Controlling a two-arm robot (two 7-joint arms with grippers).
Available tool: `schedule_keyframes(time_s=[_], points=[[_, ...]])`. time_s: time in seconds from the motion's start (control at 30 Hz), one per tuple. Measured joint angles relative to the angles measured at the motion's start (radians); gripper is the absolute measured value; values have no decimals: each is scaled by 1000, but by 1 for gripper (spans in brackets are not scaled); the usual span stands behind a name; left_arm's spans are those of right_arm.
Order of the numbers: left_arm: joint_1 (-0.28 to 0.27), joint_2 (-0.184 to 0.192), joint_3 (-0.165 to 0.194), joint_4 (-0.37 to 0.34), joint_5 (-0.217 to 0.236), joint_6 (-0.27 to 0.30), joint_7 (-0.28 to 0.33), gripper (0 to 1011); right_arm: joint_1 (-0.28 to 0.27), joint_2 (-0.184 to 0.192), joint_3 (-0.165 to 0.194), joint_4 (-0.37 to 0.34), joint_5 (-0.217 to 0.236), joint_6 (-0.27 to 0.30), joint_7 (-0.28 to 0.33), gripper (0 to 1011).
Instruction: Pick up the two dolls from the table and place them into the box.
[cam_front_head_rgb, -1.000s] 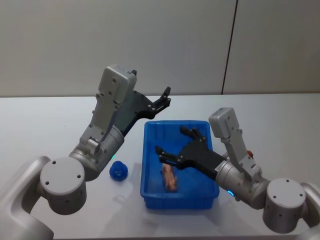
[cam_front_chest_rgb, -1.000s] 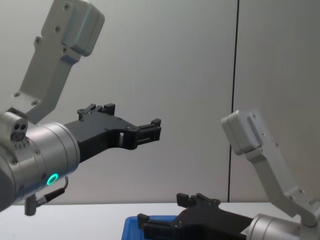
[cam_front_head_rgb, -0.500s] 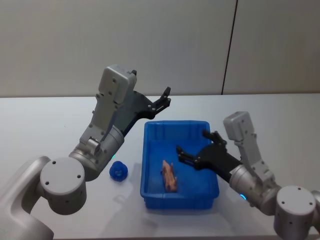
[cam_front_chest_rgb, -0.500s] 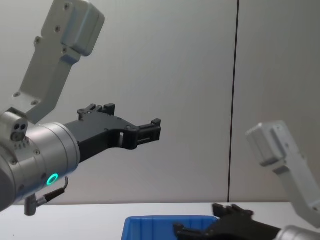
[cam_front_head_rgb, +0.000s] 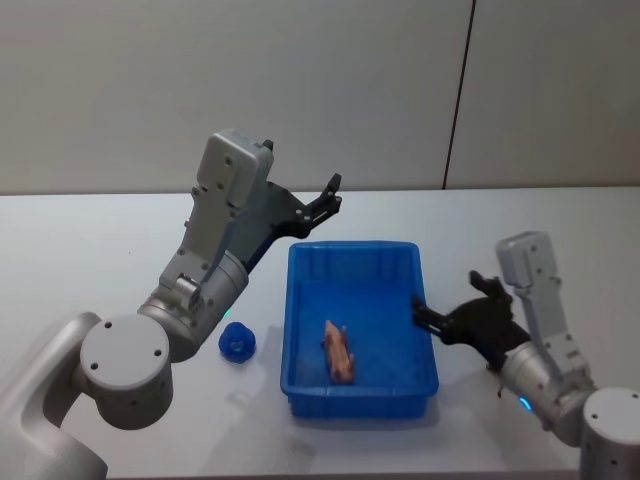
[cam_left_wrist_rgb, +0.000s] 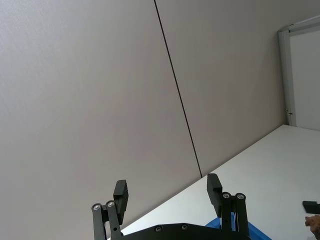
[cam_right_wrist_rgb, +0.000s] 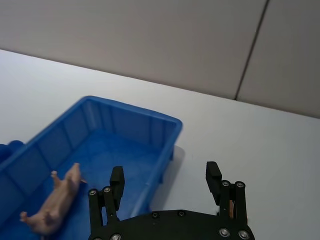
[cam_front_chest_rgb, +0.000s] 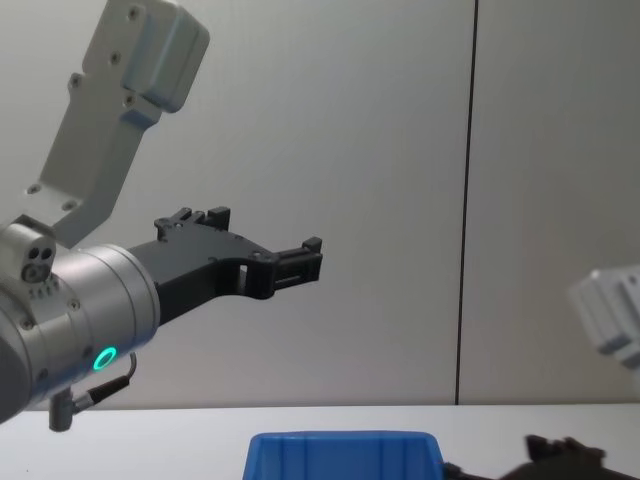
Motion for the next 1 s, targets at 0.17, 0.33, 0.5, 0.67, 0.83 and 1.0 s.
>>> schedule_keyframes(time_s=[0.17,0.33,0.5,0.67,0.83,1.0], points=[[0,0,0,0,0,0,0,1001,-18,12,13,-18,14,36,-59,1001],[0,0,0,0,0,0,0,1001,-38,26,29,-35,31,79,-114,1001],[0,0,0,0,0,0,0,1001,-50,34,40,-43,46,112,-144,1001],[0,0,0,0,0,0,0,1001,-57,40,49,-45,67,144,-157,1001],[0,0,0,0,0,0,0,1001,-58,42,55,-37,83,168,-152,1001],[0,0,0,0,0,0,0,1001,-52,40,59,-21,93,183,-140,1001]])
